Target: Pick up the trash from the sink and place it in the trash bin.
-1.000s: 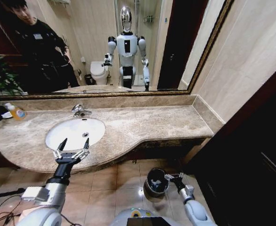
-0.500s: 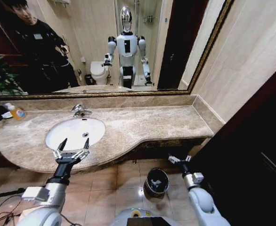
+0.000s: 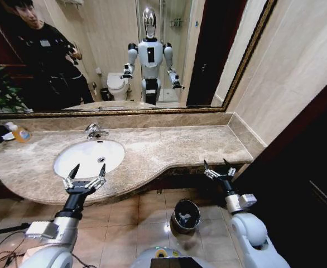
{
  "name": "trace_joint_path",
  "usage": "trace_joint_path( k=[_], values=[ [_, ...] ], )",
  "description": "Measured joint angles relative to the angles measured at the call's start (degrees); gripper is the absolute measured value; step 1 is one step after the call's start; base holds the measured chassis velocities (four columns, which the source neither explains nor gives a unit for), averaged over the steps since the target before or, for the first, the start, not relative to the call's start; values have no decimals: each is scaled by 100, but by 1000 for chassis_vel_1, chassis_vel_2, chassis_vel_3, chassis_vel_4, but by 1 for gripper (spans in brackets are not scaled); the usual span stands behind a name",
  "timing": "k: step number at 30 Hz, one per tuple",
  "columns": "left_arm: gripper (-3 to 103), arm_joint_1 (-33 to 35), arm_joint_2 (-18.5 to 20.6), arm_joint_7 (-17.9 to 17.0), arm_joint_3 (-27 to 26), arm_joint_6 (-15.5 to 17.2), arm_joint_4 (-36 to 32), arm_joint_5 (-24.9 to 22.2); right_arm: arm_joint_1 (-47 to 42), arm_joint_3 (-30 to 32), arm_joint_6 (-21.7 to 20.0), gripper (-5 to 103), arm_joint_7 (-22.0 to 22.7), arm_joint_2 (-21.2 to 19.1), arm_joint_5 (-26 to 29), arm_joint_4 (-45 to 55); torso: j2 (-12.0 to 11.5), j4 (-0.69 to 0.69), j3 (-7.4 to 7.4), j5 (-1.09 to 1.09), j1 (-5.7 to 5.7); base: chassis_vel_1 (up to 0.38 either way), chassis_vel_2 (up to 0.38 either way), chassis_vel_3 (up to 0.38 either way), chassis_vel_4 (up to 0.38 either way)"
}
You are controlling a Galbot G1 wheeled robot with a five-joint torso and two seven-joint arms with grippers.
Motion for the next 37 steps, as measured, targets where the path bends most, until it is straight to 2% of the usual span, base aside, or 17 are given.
trace_joint_path(
  k=[6, 9, 13, 37],
  values=[
    [100, 0, 0, 0, 0, 0, 0, 0, 49, 157, -378, 100, 13, -144, 218, 253, 0, 0, 0, 0, 0, 0, 0, 0, 0],
    [100, 0, 0, 0, 0, 0, 0, 0, 56, 365, -745, 100, -3, -253, 474, 472, 0, 0, 0, 0, 0, 0, 0, 0, 0],
    [100, 0, 0, 0, 0, 0, 0, 0, 76, 445, -847, 100, -9, -296, 546, 577, 0, 0, 0, 0, 0, 0, 0, 0, 0],
    [100, 0, 0, 0, 0, 0, 0, 0, 108, 406, -906, 100, 45, -282, 458, 614, 0, 0, 0, -1, 0, 0, 0, 0, 0]
  ],
)
